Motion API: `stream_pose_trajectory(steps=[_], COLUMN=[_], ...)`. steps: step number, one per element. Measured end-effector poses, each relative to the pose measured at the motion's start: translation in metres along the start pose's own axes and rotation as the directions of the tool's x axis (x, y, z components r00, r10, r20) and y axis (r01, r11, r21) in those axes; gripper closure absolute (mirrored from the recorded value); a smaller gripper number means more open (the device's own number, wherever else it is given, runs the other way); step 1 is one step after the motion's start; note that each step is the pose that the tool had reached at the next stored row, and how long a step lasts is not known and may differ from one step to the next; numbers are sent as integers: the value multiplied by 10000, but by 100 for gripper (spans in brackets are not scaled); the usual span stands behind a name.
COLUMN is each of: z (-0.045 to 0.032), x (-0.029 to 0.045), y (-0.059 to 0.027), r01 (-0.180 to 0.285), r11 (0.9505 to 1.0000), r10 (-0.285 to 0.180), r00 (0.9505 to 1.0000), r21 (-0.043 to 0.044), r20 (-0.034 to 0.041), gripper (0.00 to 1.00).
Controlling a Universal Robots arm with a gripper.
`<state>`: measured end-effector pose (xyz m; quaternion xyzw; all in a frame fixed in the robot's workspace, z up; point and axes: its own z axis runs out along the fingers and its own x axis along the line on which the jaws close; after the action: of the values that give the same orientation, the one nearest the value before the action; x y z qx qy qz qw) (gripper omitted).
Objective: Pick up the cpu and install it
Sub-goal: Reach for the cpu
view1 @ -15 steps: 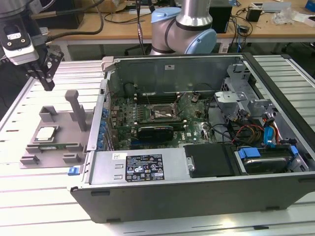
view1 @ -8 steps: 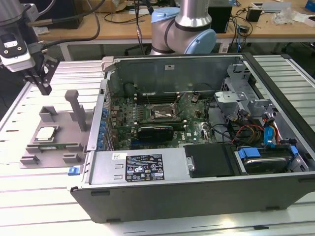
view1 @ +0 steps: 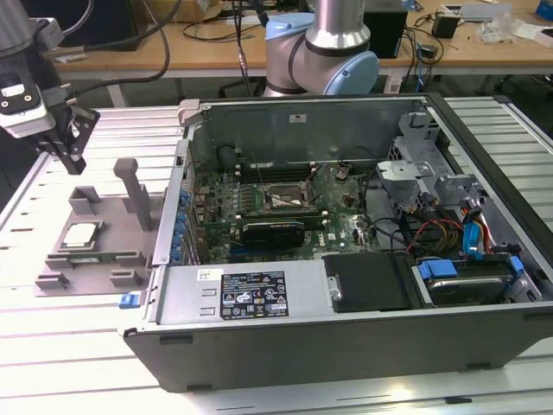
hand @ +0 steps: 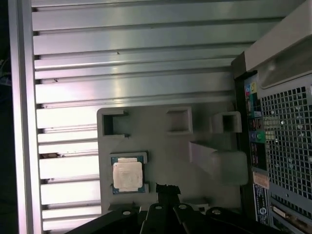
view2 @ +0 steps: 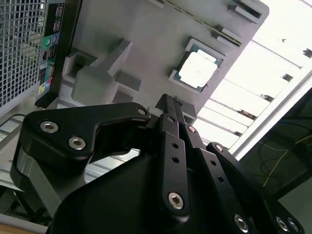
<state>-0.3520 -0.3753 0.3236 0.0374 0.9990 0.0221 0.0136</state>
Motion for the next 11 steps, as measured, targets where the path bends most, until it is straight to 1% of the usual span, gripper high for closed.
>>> stream_pose_trajectory(steps=[3, 9, 11], z=[57, 104, 123], x=[71, 161, 201], y=[-30, -68, -95], r01=[0, 2, 0], r11=[10000, 10000, 10000], r10=[0, -2, 0], r00=[10000, 10000, 10000], r21=[0, 0, 0], r20=[0, 0, 0], gripper=[89, 89, 89])
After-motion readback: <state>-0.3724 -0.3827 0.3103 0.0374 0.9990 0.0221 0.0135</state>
